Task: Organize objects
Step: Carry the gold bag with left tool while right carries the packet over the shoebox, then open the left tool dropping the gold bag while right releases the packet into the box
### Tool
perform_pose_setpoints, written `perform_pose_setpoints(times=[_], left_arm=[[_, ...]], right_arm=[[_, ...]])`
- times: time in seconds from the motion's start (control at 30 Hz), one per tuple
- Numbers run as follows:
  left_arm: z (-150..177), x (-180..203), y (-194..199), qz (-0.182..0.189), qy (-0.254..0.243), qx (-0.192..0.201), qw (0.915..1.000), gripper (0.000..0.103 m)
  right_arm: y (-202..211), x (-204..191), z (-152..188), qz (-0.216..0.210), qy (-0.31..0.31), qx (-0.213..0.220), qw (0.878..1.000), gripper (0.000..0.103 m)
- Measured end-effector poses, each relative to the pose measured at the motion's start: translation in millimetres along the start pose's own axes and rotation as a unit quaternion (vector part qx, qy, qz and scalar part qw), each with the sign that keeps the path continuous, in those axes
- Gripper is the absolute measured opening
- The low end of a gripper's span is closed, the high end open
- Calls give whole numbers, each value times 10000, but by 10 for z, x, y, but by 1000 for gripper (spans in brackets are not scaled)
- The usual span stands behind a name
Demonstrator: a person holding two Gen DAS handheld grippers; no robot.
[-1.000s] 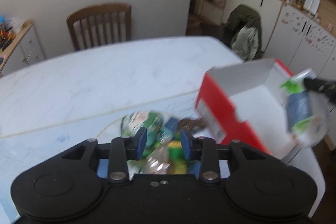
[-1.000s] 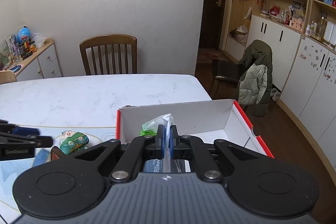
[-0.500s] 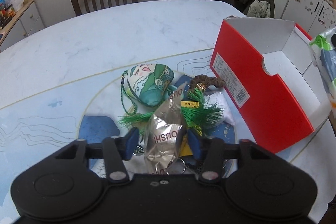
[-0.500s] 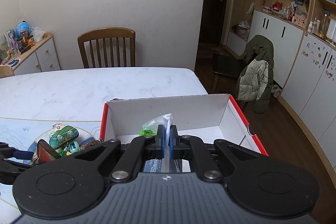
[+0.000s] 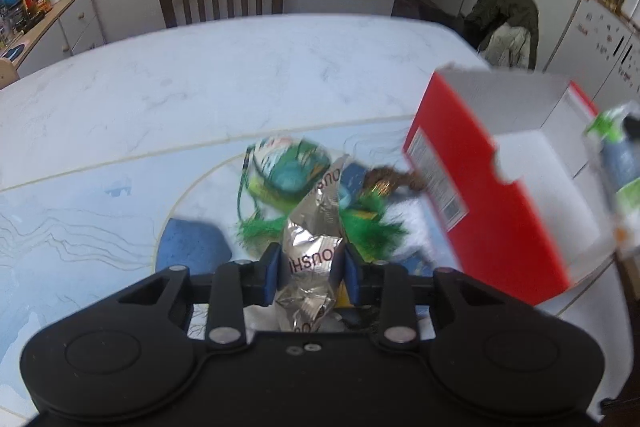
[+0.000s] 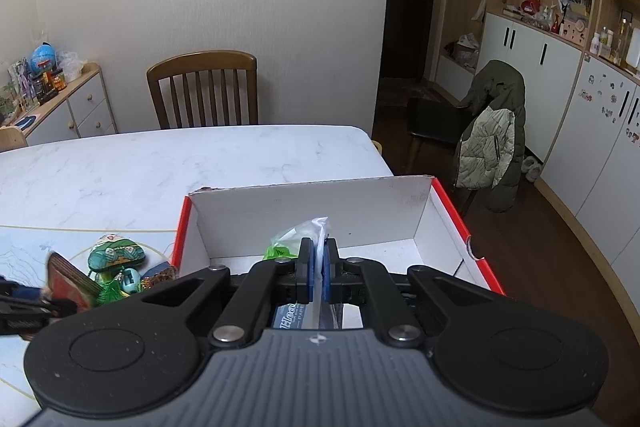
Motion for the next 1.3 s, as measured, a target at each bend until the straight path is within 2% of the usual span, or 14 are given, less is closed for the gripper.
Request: perform_pose_setpoints(times=[0.13,0.27,0.47,0.63,0.73,0.9,1.1,1.3], left_arm=[[-222,248,266,218,-85,240,9994,30],[-415,680,364,496,-254,377,9977,30],[-541,1381,192,812,-438,297,9953,30],[-570,1805,-48,725,-780,325,9938,31],[-517,1967,-224,652,-929,232,9933,30],[-358,2183,-545,596,-1054,-87,9926,22],[-218,2264,-729,533,-1092,-359,9919,22],[-150,2264,-871,451,-990,-546,9926,30]], right_arm=[[-81,136,18,-17,-51,-35,10000,4],[-186,302,48,-15,-110,-97,9999,4],[-344,614,53,23,-193,-151,9997,4],[-529,905,91,47,-307,-251,9992,4],[-636,1002,182,-65,-290,-368,9989,4],[-803,1067,307,-228,-285,-550,9978,4],[-936,1032,392,-398,-144,-764,9962,4],[-982,1030,442,-555,-124,-887,9944,5]])
Point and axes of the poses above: each gripper's, at about its wrist camera, not at the fingertips, and y roughly against the way its jaws point, x to its right, z to its underside, the point moved 10 cm from there along -y, roughly the way its jaws point, and after that the axes turned 5 degrees about y, right-handed, at the moved point
